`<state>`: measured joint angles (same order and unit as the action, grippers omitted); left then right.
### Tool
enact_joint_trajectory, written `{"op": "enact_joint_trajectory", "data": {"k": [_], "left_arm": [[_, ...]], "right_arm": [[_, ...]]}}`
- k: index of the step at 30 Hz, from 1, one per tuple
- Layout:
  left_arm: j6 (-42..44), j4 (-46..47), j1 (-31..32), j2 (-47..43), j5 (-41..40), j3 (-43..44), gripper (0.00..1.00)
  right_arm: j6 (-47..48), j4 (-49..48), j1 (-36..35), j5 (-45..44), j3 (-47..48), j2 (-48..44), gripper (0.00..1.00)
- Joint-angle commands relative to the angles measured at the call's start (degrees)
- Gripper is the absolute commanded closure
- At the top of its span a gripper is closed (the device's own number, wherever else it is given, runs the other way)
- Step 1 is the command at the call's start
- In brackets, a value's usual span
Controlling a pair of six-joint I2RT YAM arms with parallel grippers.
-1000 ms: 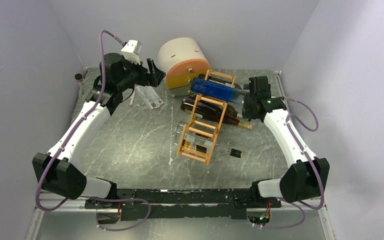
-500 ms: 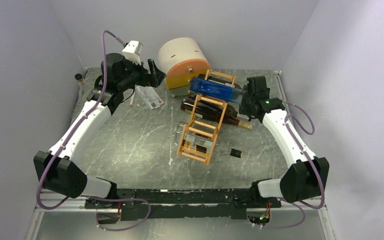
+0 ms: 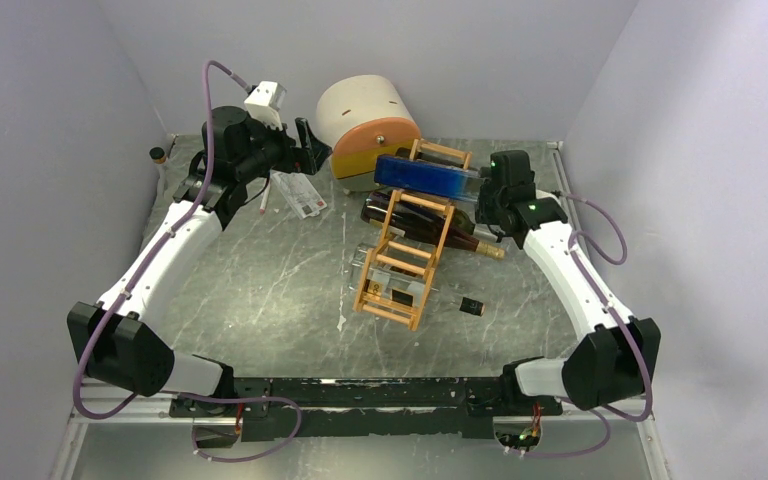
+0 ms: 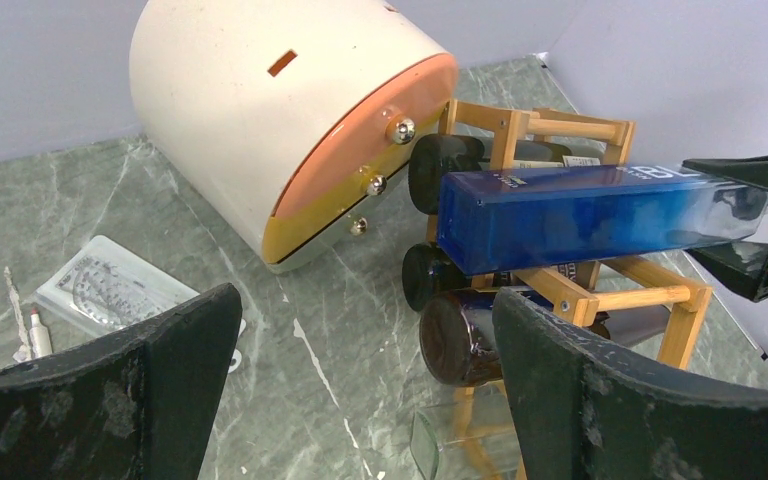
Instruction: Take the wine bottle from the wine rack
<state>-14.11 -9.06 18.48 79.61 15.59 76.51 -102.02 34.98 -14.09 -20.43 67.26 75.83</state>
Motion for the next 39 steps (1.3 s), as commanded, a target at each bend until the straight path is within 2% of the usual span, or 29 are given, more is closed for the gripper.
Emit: {"op": "enact_joint_trajectory", "data": {"k": [1,5,9,14,19,24,29,39], "left_arm": [[1.06,0.29,0.33,-1.55,-0.63,2.58,0.01],[1.77,0.05,0.32,-1.82,-1.23,2.59,0.01],[2.17,-0.02,0.26,-1.98,-1.04,2.68,0.01],[4.22,0.26,0.09,-4.00,-1.44,2.64,0.01],[6.28,0.98,0.04,-7.27,-0.48,2.44,0.01],[4.91,-0.15,0.06,-11.01,-1.56,2.08,0.01],[2.02,-8.41,0.06,-13.84,0.00,3.43,0.01],[-2.68,-21.45,0.06,-22.37,3.55,1.12,0.01]], "right_arm": [[7.33,-12.48,-0.53,-2.96,-0.49,-5.25,0.87],[14.71,-16.62,-0.50,-3.71,0.94,-5.79,1.00],[26.48,-24.85,-0.46,-2.00,1.20,-6.05,1.00],[42.33,-45.15,-0.46,5.34,-2.33,-7.02,1.00],[52.08,-50.44,-0.49,12.23,4.92,-3.59,1.00],[55.19,-52.97,-0.71,18.89,11.55,0.38,1.00],[56.76,-55.49,-2.56,24.21,15.32,3.36,1.00],[57.52,-52.83,-15.86,29.01,18.94,6.93,1.00]]}}
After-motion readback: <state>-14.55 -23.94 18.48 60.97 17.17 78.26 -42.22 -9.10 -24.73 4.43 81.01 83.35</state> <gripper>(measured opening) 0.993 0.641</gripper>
